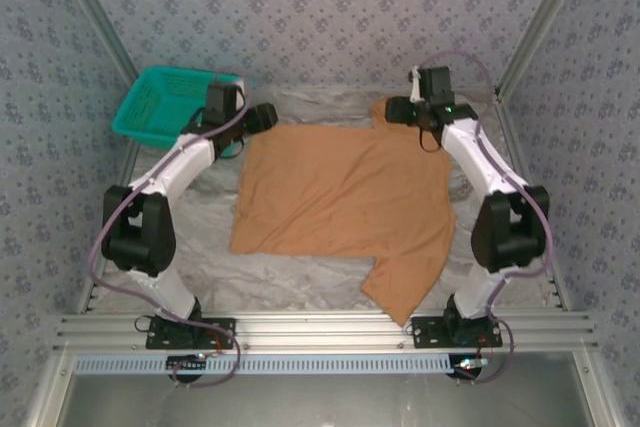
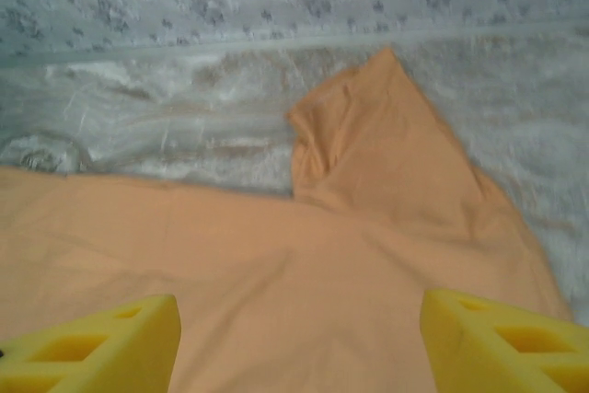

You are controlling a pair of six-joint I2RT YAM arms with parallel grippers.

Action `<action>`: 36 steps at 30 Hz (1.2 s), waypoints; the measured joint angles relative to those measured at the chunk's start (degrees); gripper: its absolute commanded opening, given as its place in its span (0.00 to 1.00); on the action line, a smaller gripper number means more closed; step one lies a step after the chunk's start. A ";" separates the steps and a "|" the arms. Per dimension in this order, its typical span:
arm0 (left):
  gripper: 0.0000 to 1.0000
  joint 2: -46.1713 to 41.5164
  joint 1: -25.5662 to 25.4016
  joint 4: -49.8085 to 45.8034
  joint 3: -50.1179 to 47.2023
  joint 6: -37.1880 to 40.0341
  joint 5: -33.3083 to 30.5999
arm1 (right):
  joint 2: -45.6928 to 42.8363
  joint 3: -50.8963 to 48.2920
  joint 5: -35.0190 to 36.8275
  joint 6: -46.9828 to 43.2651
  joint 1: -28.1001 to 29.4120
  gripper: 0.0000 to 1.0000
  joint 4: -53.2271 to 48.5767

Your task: Fold the inside-out t-shirt

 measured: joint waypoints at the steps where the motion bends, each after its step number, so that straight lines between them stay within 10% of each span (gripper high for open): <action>1: 0.71 -0.74 -0.66 1.07 -3.19 -0.72 1.16 | -1.73 -3.45 -0.68 1.46 -0.15 0.69 0.11; 9: 0.71 3.23 -4.46 3.06 -18.60 -2.73 5.88 | 1.07 -18.47 -4.02 6.16 2.14 0.69 -2.38; 36: 0.72 29.31 -2.62 -0.26 17.11 5.92 -2.71 | 31.61 10.58 -6.23 12.59 -4.26 0.62 11.54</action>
